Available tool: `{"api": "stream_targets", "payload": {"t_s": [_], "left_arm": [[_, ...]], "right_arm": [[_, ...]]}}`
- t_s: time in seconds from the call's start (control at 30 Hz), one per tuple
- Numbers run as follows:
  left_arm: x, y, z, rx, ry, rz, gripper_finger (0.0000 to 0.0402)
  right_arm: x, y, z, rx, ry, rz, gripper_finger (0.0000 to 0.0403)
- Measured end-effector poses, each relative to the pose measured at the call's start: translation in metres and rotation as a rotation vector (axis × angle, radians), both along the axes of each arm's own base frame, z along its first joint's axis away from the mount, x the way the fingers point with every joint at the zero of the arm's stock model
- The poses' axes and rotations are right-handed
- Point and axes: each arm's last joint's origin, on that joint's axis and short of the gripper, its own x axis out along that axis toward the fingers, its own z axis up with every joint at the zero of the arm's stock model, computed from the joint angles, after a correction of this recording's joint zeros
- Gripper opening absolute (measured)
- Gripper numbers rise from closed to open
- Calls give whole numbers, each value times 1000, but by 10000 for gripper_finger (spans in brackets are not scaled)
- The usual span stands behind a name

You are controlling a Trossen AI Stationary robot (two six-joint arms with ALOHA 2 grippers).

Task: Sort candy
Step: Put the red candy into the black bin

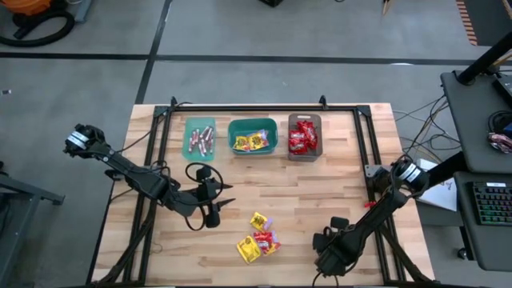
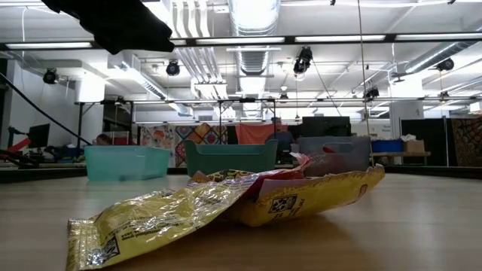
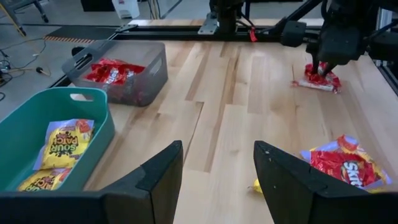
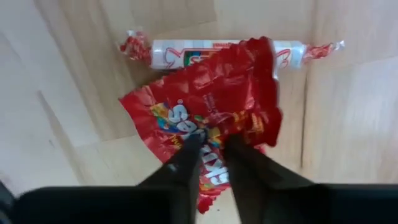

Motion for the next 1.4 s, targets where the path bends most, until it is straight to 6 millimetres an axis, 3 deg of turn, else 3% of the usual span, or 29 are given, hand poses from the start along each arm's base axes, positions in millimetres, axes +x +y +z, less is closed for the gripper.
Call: {"api": "stream_targets", "payload": {"t_s": [0.1, 0.33, 0.63, 0.83, 1.1, 1.4], "left_arm": [[0, 0, 1, -1, -11, 4, 181], [1, 0, 1, 9, -13, -1, 181], [1, 0, 1, 23, -9, -8, 181], [3, -1, -1, 27, -2, -9, 181], [10, -7, -11, 29, 15, -30, 181], [15, -10, -15, 23, 4, -30, 181]], "right_arm": [[-2, -2, -2, -14, 1, -7, 22], [-2, -4, 8, -19, -53, -20, 9], [-4, -17, 55, -193, -554, -123, 8], [3, -25, 56, -278, -843, -115, 8], [13, -36, 41, -386, -1038, -159, 8], [37, -36, 55, -384, -1145, -58, 8]]}}
